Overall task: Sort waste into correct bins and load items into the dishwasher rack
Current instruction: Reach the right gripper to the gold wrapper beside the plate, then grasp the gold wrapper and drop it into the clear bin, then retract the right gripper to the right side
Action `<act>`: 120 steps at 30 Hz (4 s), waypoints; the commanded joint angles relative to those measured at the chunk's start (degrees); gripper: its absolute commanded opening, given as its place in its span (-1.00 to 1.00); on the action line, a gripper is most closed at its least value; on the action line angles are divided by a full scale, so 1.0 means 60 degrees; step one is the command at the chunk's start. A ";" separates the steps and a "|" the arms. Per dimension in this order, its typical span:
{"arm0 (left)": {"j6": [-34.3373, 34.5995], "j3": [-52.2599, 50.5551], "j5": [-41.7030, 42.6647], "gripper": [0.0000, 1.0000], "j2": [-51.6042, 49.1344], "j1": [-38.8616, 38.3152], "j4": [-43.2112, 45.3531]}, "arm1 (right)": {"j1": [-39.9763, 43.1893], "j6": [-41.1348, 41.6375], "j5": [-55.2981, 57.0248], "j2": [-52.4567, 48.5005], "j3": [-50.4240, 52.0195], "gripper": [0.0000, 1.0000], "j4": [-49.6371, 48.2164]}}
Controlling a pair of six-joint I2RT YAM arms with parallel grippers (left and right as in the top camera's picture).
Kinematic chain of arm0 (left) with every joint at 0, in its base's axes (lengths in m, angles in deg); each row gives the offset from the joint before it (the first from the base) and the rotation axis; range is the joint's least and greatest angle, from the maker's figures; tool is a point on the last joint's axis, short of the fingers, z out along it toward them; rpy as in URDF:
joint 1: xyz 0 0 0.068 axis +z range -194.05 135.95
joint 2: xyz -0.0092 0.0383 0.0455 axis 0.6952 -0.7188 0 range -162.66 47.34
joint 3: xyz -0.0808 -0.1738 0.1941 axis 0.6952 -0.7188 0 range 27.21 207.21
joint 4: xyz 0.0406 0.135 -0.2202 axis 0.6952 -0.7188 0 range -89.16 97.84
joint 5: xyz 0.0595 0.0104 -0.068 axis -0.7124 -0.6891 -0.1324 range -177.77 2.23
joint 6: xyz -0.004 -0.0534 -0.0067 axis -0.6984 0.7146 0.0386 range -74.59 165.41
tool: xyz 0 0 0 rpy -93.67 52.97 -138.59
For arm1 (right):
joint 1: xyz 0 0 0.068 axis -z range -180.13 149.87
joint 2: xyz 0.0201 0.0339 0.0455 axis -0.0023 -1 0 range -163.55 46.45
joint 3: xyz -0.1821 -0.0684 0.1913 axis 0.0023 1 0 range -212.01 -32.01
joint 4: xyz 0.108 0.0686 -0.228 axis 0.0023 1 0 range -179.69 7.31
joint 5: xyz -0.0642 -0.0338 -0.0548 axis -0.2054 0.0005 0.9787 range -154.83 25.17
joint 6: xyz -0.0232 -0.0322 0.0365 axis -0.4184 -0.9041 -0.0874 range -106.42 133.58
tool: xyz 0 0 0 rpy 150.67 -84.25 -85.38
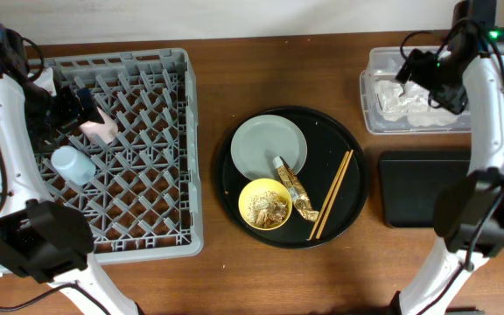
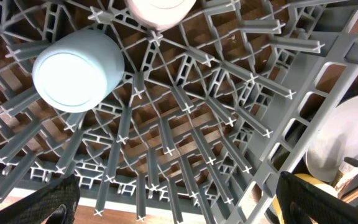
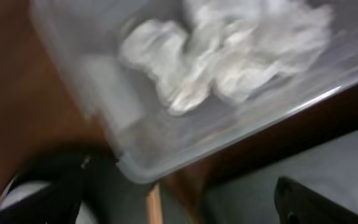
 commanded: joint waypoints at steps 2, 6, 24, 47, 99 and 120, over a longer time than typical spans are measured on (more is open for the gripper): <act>-0.0015 0.0164 -0.0040 0.99 0.0382 0.0033 -0.0015 | -0.0769 -0.2579 -0.3177 0.1625 -0.0138 0.98 0.2036; -0.0015 0.0164 -0.0040 0.99 0.0382 0.0033 -0.0018 | -0.2153 -0.3191 -0.1636 0.1781 -0.0091 0.98 0.4011; -0.0015 0.0164 -0.0040 0.99 0.0382 0.0033 -0.0015 | -0.6382 -0.1570 0.0499 0.1574 0.5439 0.98 -0.3206; -0.0015 0.0164 -0.0040 0.99 0.0382 0.0033 -0.0018 | -0.6506 -0.1144 0.0801 0.0554 0.6430 -0.87 -0.4612; -0.0015 0.0164 -0.0040 0.99 0.0382 0.0033 -0.0018 | 0.1351 0.1920 0.2102 0.3220 -0.0040 0.97 -0.0769; 0.0262 0.0164 0.0681 0.99 0.0382 0.0033 0.0579 | 0.4255 0.2703 0.1504 0.3158 -0.0029 0.97 0.1781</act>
